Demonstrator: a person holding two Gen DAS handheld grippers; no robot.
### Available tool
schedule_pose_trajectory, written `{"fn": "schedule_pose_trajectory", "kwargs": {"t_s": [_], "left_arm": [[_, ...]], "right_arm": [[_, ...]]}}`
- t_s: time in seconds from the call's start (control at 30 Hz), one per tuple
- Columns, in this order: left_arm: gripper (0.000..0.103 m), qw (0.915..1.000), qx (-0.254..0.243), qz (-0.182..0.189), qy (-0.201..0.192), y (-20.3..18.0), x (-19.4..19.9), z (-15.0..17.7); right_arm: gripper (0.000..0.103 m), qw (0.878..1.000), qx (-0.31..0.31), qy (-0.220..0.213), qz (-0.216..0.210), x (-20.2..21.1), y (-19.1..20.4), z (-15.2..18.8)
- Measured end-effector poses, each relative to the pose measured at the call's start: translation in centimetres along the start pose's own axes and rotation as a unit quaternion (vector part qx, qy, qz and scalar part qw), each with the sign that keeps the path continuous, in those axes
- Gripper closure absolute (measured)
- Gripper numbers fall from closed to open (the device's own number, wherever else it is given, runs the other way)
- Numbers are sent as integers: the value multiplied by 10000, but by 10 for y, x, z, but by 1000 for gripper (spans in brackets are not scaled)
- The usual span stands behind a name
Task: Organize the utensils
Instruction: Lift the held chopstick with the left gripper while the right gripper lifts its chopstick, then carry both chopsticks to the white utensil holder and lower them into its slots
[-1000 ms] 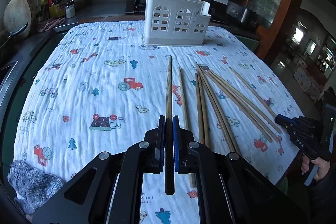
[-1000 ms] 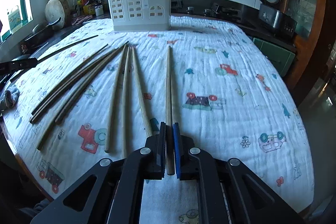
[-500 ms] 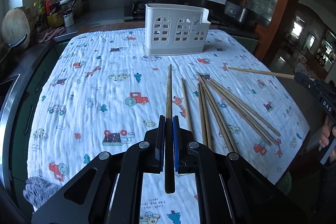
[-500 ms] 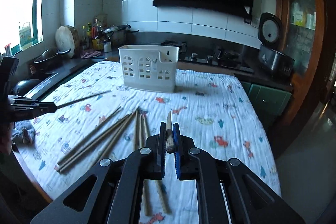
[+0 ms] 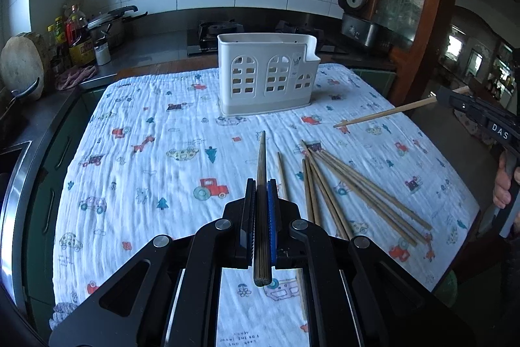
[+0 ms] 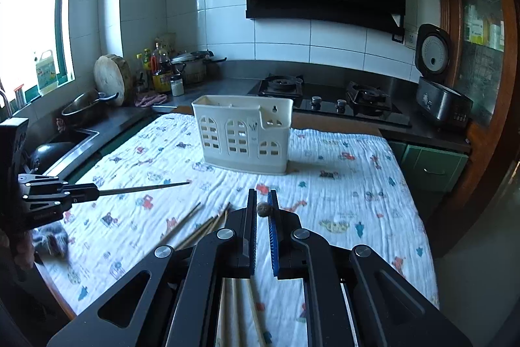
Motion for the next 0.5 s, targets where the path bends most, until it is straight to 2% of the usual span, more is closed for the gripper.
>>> {"fn": "schedule_pose_trajectory", "kwargs": {"t_s": [0.1, 0.17, 0.27, 0.37, 0.5], "left_arm": [[97, 9998, 38, 172, -97, 1, 1, -20], [97, 9998, -77, 46, -172, -2, 3, -28], [97, 9996, -209, 131, -152, -6, 3, -32], [97, 9996, -236, 143, -34, -4, -2, -26], [97, 9995, -266, 102, 164, 0, -8, -11]], "right_arm": [[96, 9999, 44, 14, -103, -3, -1, -24], [96, 9999, 61, 22, -77, -7, -2, -37], [96, 9998, 198, 54, -55, -11, 2, -47], [96, 9996, 249, 100, -72, -15, 7, -45], [96, 9995, 192, 237, -106, -24, 7, -26]]}}
Point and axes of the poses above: each gripper's, at about its wrist camera, not at the fingertips, and x roughly against the way its jaws point, y to its left, z to its underside, the point moved 3 cm from there along -x, roughly the way its jaws point
